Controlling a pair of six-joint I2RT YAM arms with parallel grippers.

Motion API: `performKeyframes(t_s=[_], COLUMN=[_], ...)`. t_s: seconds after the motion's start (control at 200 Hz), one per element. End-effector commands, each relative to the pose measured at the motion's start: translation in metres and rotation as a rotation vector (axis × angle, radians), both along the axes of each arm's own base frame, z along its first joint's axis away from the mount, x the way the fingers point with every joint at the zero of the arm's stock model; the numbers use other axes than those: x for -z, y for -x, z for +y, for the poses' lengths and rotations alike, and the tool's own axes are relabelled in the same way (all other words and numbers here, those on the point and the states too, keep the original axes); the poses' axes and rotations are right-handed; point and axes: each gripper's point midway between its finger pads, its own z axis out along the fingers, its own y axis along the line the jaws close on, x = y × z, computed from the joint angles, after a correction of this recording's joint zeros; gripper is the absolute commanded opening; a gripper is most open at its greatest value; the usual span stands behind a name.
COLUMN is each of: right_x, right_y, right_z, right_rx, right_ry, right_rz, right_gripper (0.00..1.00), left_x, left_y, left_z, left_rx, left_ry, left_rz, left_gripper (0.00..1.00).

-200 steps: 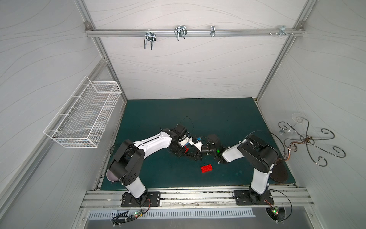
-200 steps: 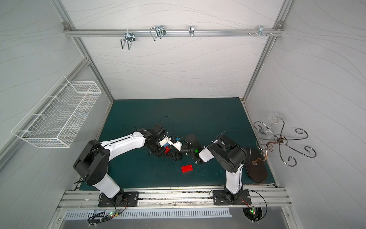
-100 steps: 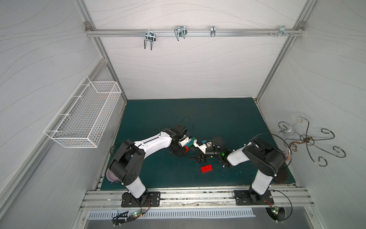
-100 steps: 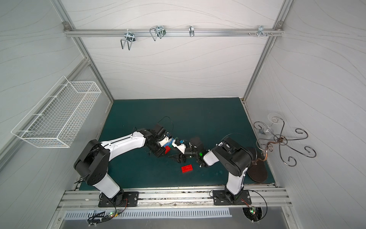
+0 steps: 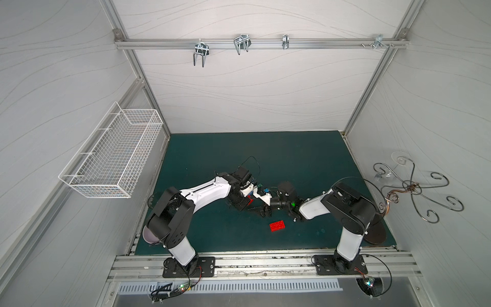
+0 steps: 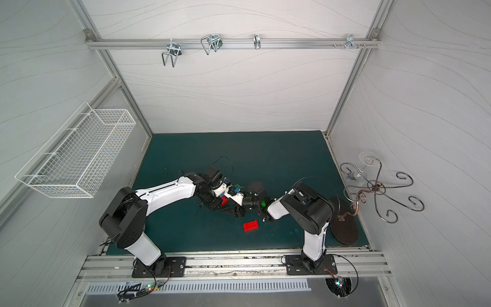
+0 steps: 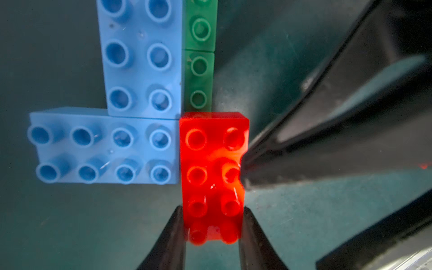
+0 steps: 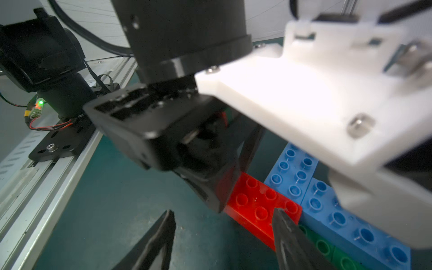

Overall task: Assemble a small pinwheel with lego
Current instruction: Assemble the lego brick with the lego brick.

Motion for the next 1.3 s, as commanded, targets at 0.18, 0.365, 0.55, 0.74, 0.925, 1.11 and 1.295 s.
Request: performKeyframes(t_s=[0.18, 0.365, 0.55, 0.74, 0.925, 1.11, 1.295], right_x=[0.017, 0.013, 0.018, 0.039, 0.049, 0.050, 0.055], right_y=[0.004, 0.002, -0.001, -0.014, -0.016, -0.015, -0.014], right_z=[0.009, 0.008, 0.011, 0.001, 0.002, 0.001, -0.006], right_rx=[-0.045, -0.036, -0.035, 0.037, 0.033, 0.032, 0.043], right_ry=[0.028, 0.038, 0.083, 0.128, 0.218, 0.223, 0.255], right_rz=[0.030, 0.035, 0.059, 0.145, 0.179, 0.204, 0.230], right_gripper=[0.68, 0.68, 0.68, 0.68, 0.67, 0.66, 0.66], left_x=[0.000, 0.003, 0.002, 0.005, 0.007, 0.012, 0.012], left_y=[-0.004, -0.002, -0.003, 0.000, 0.005, 0.012, 0.011], left_z=[-0.004, -0.003, -0.003, -0.004, -0.010, -0.019, -0.021], left_rx=[-0.007, -0.007, -0.046, -0.056, -0.100, -0.080, -0.101], left_ry=[-0.004, -0.004, -0.008, -0.005, 0.003, -0.003, -0.004], left_rz=[0.002, 0.011, 0.018, 0.037, 0.070, 0.087, 0.089], left_gripper=[0.00, 0.00, 0.00, 0.00, 0.00, 0.00, 0.00])
